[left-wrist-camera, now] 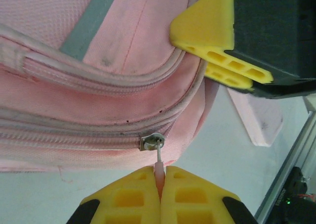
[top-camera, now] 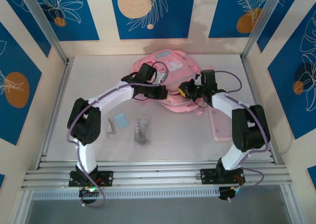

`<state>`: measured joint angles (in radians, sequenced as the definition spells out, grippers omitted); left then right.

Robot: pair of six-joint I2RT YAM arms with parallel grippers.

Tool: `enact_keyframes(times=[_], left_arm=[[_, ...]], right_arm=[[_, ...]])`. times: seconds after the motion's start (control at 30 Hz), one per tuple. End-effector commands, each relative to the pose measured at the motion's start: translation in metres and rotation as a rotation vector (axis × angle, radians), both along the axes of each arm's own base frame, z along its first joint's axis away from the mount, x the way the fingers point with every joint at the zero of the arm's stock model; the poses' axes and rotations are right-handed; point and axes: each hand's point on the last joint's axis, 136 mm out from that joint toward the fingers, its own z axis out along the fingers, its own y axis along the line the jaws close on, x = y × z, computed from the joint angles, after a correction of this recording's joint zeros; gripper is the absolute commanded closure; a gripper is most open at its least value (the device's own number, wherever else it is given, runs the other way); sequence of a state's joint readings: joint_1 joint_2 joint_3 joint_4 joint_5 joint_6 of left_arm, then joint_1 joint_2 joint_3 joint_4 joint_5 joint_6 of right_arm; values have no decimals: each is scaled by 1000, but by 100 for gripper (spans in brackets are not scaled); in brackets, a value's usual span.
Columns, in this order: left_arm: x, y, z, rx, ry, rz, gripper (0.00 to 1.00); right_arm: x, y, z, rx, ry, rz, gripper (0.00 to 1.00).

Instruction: Pack books, pencil case, and school supplies into a backpack

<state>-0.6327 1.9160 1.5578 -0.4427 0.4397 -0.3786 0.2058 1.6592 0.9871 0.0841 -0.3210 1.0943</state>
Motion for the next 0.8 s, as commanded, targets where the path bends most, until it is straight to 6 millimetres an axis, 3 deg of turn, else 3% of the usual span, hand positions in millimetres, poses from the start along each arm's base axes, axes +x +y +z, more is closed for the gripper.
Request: enact_keyframes(times=[0.0, 0.13, 0.27, 0.33, 0.43, 0.57, 0.6, 0.67, 0.7, 0.77], left_arm=[[2, 13, 14, 30, -89, -11, 100], [52, 96, -25, 257, -125, 246, 100], [111, 161, -30, 338, -242, 511, 100], [133, 175, -23, 332, -292, 597, 100], [150, 175, -11, 276, -317, 647, 98], [146, 162, -2, 211, -295, 601, 56], [141, 160, -2, 202, -284, 583, 47], [129, 156, -2, 187, -256, 543, 27], [122, 155, -5, 186, -240, 525, 24], [106, 155, -7, 180, -212, 491, 21]], right_arm=[[19, 2, 35, 1, -138, -18, 100], [6, 1, 45, -34, -156, 1, 100], [-3, 12, 43, -18, -142, 39, 100], [-5, 21, 42, -7, -139, 62, 100], [-5, 36, 43, 17, -135, 109, 100], [-7, 58, 51, 40, -149, 204, 98], [-7, 60, 53, 31, -149, 221, 88], [-11, 58, 55, -20, -153, 260, 54], [-15, 55, 55, -61, -149, 277, 44], [-24, 42, 53, -185, -143, 307, 8]])
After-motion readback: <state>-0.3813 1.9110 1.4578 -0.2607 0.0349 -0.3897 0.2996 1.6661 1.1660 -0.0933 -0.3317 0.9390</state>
